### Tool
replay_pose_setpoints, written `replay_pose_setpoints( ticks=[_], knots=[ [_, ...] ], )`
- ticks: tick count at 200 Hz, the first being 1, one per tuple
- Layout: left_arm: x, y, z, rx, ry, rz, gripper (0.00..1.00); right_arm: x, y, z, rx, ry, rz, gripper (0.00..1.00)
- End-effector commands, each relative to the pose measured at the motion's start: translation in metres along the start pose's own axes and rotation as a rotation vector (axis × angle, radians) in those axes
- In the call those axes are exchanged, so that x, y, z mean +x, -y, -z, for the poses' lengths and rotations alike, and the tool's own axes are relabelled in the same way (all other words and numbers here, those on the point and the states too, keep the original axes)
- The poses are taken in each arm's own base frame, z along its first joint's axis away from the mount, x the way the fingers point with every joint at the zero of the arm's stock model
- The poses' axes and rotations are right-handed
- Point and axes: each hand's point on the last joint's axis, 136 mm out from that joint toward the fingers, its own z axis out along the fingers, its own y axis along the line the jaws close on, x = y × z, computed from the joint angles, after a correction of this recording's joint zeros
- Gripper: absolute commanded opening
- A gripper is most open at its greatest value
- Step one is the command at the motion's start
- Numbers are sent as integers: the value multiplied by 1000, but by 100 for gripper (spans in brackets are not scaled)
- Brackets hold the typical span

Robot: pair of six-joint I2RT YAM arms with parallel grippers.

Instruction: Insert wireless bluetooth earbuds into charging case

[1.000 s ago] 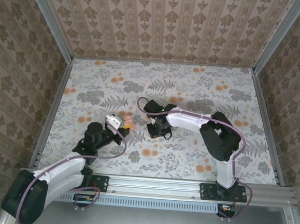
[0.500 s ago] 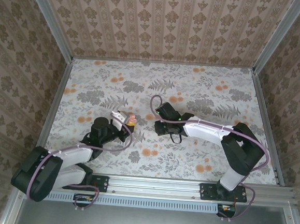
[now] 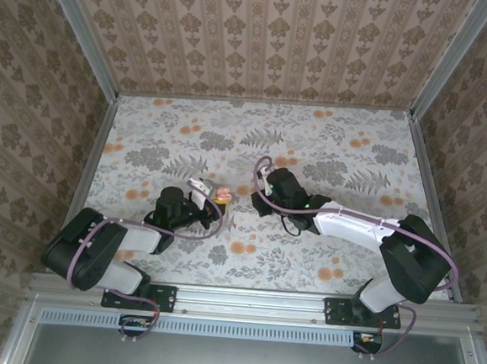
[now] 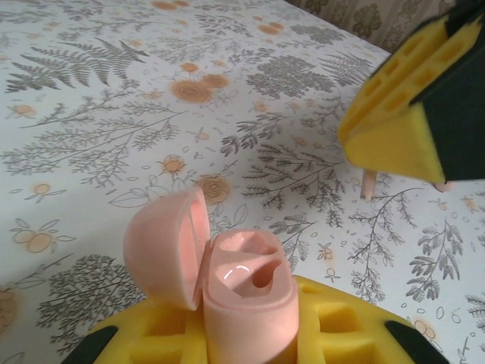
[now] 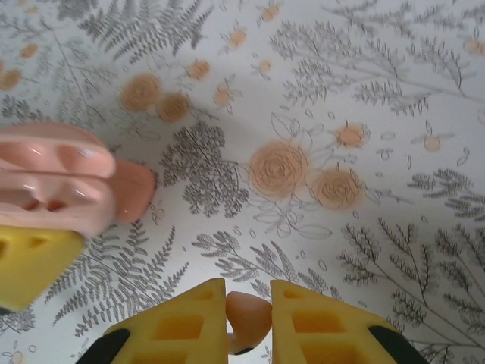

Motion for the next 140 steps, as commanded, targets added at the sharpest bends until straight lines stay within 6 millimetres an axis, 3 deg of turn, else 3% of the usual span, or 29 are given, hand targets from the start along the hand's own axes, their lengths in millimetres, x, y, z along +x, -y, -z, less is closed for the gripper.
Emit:
replay_pose_setpoints(
  ticks=[1, 53, 140],
  knots=[
    [-27, 16, -6, 107, 104, -23, 16, -20, -9, 11, -51, 96, 82, 16],
    [-29, 35, -20, 279, 116, 5, 16, -31, -29, 22, -145, 150, 192, 15],
    [-38, 51, -15, 368, 130, -44, 16, -54, -51, 41, -223, 252, 329, 15]
  ],
)
